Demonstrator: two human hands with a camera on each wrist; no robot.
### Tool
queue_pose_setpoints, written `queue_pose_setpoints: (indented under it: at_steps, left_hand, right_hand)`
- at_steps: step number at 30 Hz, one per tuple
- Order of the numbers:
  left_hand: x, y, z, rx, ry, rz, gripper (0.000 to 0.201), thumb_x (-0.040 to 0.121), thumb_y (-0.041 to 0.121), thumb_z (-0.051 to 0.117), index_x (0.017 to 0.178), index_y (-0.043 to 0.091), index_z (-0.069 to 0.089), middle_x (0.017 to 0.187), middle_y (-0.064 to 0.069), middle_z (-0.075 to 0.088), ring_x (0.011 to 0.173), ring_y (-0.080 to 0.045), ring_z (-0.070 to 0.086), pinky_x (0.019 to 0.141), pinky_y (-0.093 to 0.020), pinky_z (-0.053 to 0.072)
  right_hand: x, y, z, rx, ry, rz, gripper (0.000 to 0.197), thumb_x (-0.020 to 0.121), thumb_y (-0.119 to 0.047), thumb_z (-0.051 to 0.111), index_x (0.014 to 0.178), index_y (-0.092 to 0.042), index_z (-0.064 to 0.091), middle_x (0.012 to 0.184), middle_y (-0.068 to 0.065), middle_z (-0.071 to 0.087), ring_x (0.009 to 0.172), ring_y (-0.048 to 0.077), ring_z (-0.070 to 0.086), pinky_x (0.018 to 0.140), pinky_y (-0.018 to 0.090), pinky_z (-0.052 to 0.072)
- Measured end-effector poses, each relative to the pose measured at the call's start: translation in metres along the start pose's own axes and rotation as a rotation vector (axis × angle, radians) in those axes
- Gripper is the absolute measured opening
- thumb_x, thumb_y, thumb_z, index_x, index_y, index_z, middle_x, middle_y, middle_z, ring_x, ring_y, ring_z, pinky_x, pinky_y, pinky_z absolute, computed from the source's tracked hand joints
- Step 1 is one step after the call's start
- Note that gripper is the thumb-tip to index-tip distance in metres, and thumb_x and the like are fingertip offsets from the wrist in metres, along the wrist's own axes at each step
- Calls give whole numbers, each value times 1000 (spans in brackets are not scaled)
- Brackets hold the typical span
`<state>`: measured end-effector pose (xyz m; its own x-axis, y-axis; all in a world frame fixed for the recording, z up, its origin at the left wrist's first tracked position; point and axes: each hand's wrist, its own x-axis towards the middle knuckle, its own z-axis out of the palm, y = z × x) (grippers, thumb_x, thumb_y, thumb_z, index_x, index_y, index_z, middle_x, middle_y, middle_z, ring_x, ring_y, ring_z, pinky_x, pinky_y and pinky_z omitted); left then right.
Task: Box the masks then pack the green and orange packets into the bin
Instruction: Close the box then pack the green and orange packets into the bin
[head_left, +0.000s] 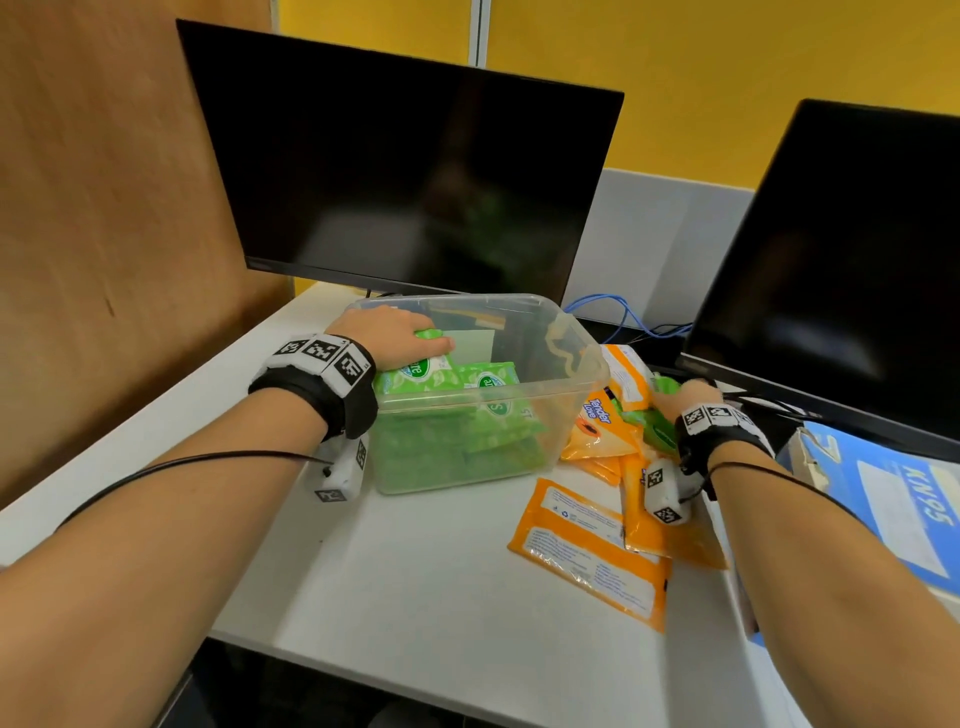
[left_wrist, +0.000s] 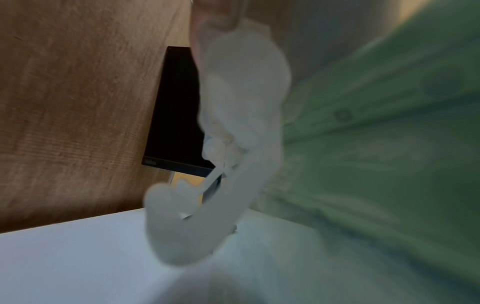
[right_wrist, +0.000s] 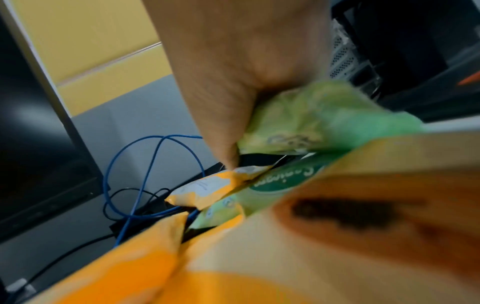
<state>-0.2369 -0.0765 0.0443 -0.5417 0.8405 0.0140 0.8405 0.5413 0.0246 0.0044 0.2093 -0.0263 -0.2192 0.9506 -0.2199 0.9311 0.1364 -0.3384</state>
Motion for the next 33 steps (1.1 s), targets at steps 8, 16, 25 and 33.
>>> queue_pose_setpoints:
  at_steps: [8,16,25,33]
  left_hand:
    - [-1,1,-1,-1,-2,-13,61,91,68,26,135,31,49,134,-1,56,122,-22,50,102,-42,40]
    - [-5,1,-4,-1,-7,-20,61,91,68,27,135,31,48,135,-1,56,123,-21,50,100,-41,40]
    - [-9,1,-3,-164,55,-17,62,89,71,27,134,32,43,131,0,57,117,-21,54,98,-41,43]
    - [-17,3,-17,-538,66,-91,72,84,78,17,129,32,50,134,1,53,123,-25,49,104,-42,34]
  right_hand:
    - [-3,-1,1,-222,-236,-127,103,64,-33,80,149,-30,21,135,12,48,110,31,55,91,48,51]
    - [-35,-9,-15,-277,-188,-91,71,67,-25,78,128,-8,45,105,13,60,82,24,61,63,33,53]
    - [-94,-49,-113,136,-163,-402,57,59,-38,70,108,-15,54,100,10,65,88,28,66,82,40,55]
    - [-155,-109,-63,1450,-797,-487,29,91,-23,45,110,-4,56,95,17,60,87,34,60,95,47,44]
